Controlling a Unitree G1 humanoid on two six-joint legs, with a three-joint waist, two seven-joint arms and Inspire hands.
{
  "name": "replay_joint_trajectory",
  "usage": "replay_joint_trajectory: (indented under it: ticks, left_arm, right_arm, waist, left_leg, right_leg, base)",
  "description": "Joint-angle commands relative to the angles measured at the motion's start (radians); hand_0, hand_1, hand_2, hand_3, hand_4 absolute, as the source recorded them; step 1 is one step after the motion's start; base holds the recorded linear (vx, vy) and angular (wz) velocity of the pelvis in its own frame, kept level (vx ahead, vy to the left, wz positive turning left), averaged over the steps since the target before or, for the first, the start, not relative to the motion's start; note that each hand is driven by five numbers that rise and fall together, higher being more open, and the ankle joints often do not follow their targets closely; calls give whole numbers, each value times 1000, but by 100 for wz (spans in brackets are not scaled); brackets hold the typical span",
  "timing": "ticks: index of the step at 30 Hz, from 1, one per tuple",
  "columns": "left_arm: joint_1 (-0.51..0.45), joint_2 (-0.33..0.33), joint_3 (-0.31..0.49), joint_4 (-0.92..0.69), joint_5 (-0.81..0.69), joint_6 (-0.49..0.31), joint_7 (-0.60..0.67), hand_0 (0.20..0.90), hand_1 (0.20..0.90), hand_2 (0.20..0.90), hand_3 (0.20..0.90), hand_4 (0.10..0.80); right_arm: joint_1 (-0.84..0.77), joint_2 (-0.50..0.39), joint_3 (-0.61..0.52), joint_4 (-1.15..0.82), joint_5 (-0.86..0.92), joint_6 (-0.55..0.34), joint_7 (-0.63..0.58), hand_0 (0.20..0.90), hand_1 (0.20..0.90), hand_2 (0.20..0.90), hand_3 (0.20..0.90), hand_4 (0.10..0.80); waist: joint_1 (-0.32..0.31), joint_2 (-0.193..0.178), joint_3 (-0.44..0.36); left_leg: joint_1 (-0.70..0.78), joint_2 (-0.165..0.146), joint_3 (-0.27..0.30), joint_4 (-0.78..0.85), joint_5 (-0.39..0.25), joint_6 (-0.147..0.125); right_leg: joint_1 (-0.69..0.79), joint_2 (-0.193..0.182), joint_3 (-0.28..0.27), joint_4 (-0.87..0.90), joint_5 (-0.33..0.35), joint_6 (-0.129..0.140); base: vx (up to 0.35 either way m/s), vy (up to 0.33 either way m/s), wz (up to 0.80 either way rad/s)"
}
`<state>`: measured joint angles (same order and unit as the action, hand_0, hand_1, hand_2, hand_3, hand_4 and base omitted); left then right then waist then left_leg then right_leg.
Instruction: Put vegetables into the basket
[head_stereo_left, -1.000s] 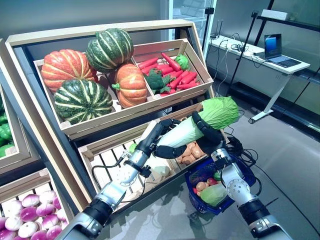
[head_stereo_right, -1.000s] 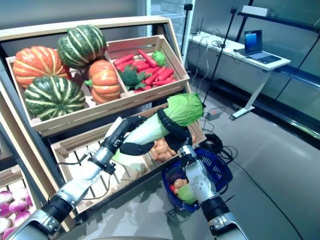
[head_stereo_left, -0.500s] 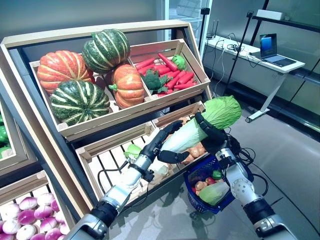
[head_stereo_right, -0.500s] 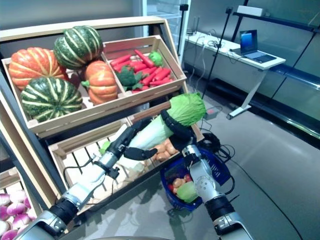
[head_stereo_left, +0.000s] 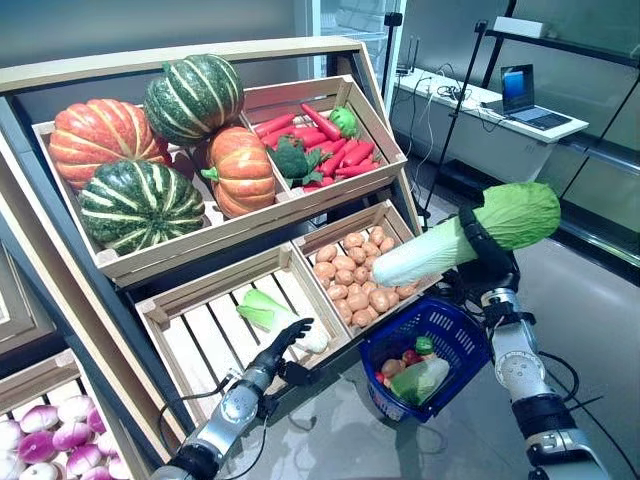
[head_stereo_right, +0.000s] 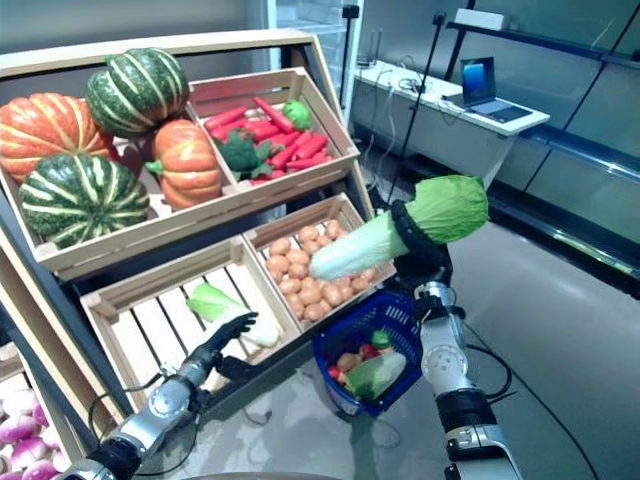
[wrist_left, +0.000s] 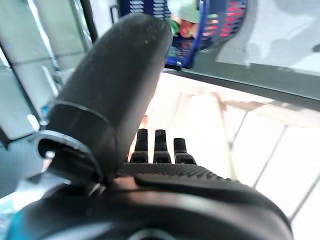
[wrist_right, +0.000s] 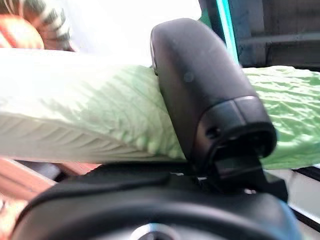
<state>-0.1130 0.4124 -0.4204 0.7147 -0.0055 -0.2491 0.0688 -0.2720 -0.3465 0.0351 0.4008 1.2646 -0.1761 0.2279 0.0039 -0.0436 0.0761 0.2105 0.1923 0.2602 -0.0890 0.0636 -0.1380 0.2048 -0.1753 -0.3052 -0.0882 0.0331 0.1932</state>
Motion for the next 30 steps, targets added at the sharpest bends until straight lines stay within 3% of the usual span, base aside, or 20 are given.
replay_joint_trajectory:
  ticks: [1, 6, 11, 14, 15, 20, 25, 26, 27, 28, 30]
  left_arm:
    - [-145, 17, 51, 8, -8, -47, 74, 900, 900, 900, 900, 800]
    - [-153, 42, 67, -31, 4, -62, 126, 900, 900, 900, 900, 800]
    - [-231, 93, 62, -122, -54, -82, 173, 900, 900, 900, 900, 800]
    - [-397, 114, 65, -117, -193, -155, 248, 900, 900, 900, 900, 800]
    - [-413, 115, 67, -117, -201, -171, 258, 900, 900, 900, 900, 800]
    - [-496, 146, 80, -158, -231, -235, 342, 900, 900, 900, 900, 800]
    - [-573, 191, 102, -211, -268, -246, 376, 900, 900, 900, 900, 800]
    - [-603, 203, 102, -227, -275, -237, 384, 900, 900, 900, 900, 800]
    - [-607, 204, 104, -230, -276, -236, 385, 900, 900, 900, 900, 800]
    - [-626, 217, 100, -244, -291, -235, 393, 900, 900, 900, 900, 800]
    - [-641, 223, 100, -250, -299, -240, 396, 900, 900, 900, 900, 800]
  right_arm:
    - [-158, -56, -82, -25, -6, -119, -26, 300, 300, 300, 300, 400]
    - [-142, -107, -105, 73, -50, -133, -88, 300, 300, 300, 300, 400]
    - [-201, -161, -99, 177, -59, -185, -155, 300, 300, 300, 300, 400]
    - [-397, -264, -110, 384, -36, -239, -182, 300, 300, 300, 300, 400]
    - [-417, -275, -107, 405, -37, -244, -187, 300, 300, 300, 300, 400]
    - [-538, -340, -72, 516, -58, -265, -256, 300, 300, 300, 300, 400]
    - [-638, -372, -46, 578, -61, -287, -271, 300, 300, 300, 300, 400]
    - [-666, -374, -26, 584, -71, -287, -275, 300, 300, 300, 300, 400]
    - [-673, -375, -23, 584, -74, -285, -277, 300, 300, 300, 300, 400]
    - [-697, -379, -6, 588, -90, -278, -278, 300, 300, 300, 300, 400]
    - [-718, -382, 6, 595, -106, -276, -275, 300, 300, 300, 300, 400]
  waist:
    - [-3, 7, -1]
    - [0, 12, 26]
    - [12, 24, 101]
    - [23, 45, 258]
    - [24, 48, 274]
    - [31, 66, 357]
    - [36, 80, 408]
    - [39, 83, 417]
    - [39, 83, 422]
    - [39, 86, 429]
    - [40, 87, 435]
  left_leg:
    - [5, -9, -7, 2, -66, 24]
    - [-8, -5, -8, 2, -55, 20]
    - [-69, -2, -24, 21, -39, 15]
    - [-252, 8, -78, 176, -46, -7]
    - [-272, 8, -82, 196, -49, -9]
    - [-444, 7, -115, 366, -95, -17]
    - [-605, 4, -130, 533, -155, 0]
    - [-639, 3, -152, 588, -196, -3]
    - [-656, 3, -146, 595, -181, 5]
    - [-680, 8, -156, 638, -223, 1]
    - [-705, 8, -156, 666, -237, 4]
  right_leg:
    - [12, 5, -25, 9, -5, -47]
    - [-6, 3, -25, 25, -9, -50]
    - [-85, -5, -22, 87, -26, -59]
    - [-236, -36, -26, 223, -53, -73]
    - [-254, -42, -26, 241, -57, -73]
    - [-418, -78, -23, 415, -108, -87]
    - [-596, -130, -7, 620, -172, -105]
    - [-632, -144, 11, 687, -210, -98]
    - [-648, -150, 5, 692, -196, -108]
    - [-683, -159, 27, 757, -238, -98]
    - [-718, -169, 37, 799, -252, -98]
  base:
    - [44, -27, -4]
    - [17, -11, -1]
    - [-192, -25, 0]
    - [-469, -25, 6]
    - [-285, 1, 13]
    - [-162, 14, 8]
    - [-106, 15, 7]
    - [-71, 9, 6]
    - [-3, 16, 5]
    - [-38, 22, 9]
    - [-5, 20, 9]
